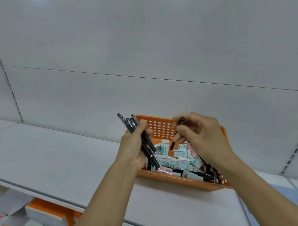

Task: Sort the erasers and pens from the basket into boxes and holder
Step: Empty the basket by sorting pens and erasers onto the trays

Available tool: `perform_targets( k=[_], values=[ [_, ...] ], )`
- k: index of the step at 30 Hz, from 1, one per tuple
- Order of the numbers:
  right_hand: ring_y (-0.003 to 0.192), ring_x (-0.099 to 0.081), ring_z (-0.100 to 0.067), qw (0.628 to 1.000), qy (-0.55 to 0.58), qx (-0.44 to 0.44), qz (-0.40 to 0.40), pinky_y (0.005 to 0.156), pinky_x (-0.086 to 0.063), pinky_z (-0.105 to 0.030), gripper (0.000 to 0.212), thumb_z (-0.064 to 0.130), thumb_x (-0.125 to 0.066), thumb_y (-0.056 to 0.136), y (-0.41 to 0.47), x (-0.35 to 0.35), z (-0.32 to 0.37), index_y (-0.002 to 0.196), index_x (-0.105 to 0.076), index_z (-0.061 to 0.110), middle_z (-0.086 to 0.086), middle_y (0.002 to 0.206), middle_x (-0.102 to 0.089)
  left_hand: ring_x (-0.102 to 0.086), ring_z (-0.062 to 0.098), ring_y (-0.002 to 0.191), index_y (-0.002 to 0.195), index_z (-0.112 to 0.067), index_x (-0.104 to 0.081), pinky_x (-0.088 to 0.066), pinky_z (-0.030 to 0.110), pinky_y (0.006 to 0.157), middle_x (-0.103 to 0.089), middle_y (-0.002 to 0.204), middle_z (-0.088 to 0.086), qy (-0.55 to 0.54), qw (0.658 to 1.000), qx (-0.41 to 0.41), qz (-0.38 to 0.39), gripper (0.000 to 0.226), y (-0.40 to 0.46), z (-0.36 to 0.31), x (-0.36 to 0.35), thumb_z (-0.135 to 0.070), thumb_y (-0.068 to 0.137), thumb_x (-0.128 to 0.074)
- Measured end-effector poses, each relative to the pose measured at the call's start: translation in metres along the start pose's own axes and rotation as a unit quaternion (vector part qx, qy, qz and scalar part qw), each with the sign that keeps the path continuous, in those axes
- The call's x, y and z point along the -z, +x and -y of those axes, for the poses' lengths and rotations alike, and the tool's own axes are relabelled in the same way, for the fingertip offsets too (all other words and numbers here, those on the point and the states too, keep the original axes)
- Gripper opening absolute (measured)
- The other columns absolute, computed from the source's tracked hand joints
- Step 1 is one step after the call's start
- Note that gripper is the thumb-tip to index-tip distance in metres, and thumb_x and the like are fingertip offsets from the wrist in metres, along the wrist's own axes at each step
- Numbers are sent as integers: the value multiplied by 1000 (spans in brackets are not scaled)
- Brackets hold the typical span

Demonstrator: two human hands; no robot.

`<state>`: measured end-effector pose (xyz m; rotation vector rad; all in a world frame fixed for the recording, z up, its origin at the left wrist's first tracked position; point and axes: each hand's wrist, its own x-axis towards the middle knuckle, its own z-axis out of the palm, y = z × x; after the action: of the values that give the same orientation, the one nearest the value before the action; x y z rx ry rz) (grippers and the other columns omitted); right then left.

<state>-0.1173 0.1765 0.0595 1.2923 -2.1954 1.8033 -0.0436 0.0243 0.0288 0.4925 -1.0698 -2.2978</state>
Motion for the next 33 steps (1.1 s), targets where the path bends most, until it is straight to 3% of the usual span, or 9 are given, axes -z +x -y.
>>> perform_targets(
  k=[3, 6, 8, 10, 14, 19, 26, 30, 33],
  values=[
    [47, -61, -22, 996, 81, -44, -9, 44, -50, -25, 12, 8, -61, 93, 10, 5, 14, 102, -68, 7, -10, 79, -73, -70, 19, 70, 104, -4, -57, -60, 33, 67, -65, 65, 8, 13, 1000, 0, 27, 22, -8, -2, -4, -24, 96, -58],
    [39, -47, -13, 988, 111, -108, 6, 37, -38, -21, 20, 18, -62, 93, 20, 0, 17, 95, -70, 0, -14, 84, -74, -71, 34, 93, 111, 1, -57, -57, 47, 86, -72, 99, 23, 41, 992, 55, 105, 28, -20, 4, -9, -24, 98, -52],
    [35, -43, -11, 984, 114, -136, 26, 37, -35, -18, 24, 21, -65, 91, 26, -10, 16, 93, -70, -3, -19, 70, -68, -72, 30, 83, 110, 0, -63, -60, 45, 76, -71, 103, 22, 49, 985, 81, 147, 31, -26, 7, -9, -27, 98, -52],
    [35, -42, -11, 983, 92, -151, 43, 39, -36, -18, 25, 24, -67, 90, 29, -22, 16, 95, -71, 0, -11, 52, -56, -65, 17, 58, 97, -2, -66, -59, 32, 56, -71, 87, 12, 27, 984, 96, 147, 28, -29, 7, -4, -28, 96, -55],
    [51, -52, -12, 986, 39, -160, 29, 44, -39, -21, 22, 33, -59, 95, 38, -39, 4, 94, -69, 14, -5, 79, -72, -43, 7, 41, 82, -9, -58, -41, 17, 36, -49, 65, 2, -99, 988, 82, 89, 20, -25, -5, 27, -28, 80, -64],
    [70, -61, -18, 961, -54, -261, 77, 57, -50, -26, 12, 15, -58, 95, 47, -66, -35, 85, -64, 17, -11, 93, -71, -47, 9, 45, 81, -8, -57, -44, 18, 38, -51, 65, 2, -107, 994, 32, 10, 20, -21, -15, 69, -25, 77, -65],
    [53, -56, -16, 939, -52, -331, 74, 46, -44, -24, 17, 12, -60, 93, 71, -114, -50, 105, -63, 0, -11, 72, -63, -59, 13, 48, 78, -5, -57, -52, 21, 44, -58, 63, 6, -108, 992, 57, -11, 21, -16, -15, 73, -21, 93, -59],
    [60, -56, -16, 927, -149, -309, 153, 47, -42, -26, 15, 13, -67, 88, 71, -128, -53, 99, -61, 4, -6, 74, -58, -65, 14, 53, 80, -3, -59, -55, 22, 47, -62, 64, 7, -80, 995, 57, -12, 22, -18, -16, 74, -21, 93, -59],
    [58, -55, -16, 940, -194, -245, 135, 51, -45, -28, 10, 14, -61, 93, 67, -120, -48, 87, -63, 6, -6, 71, -58, -69, 17, 58, 82, 2, -62, -56, 23, 49, -68, 73, 15, -59, 996, 59, -16, 26, -23, -17, 77, -21, 94, -59]
  ],
)
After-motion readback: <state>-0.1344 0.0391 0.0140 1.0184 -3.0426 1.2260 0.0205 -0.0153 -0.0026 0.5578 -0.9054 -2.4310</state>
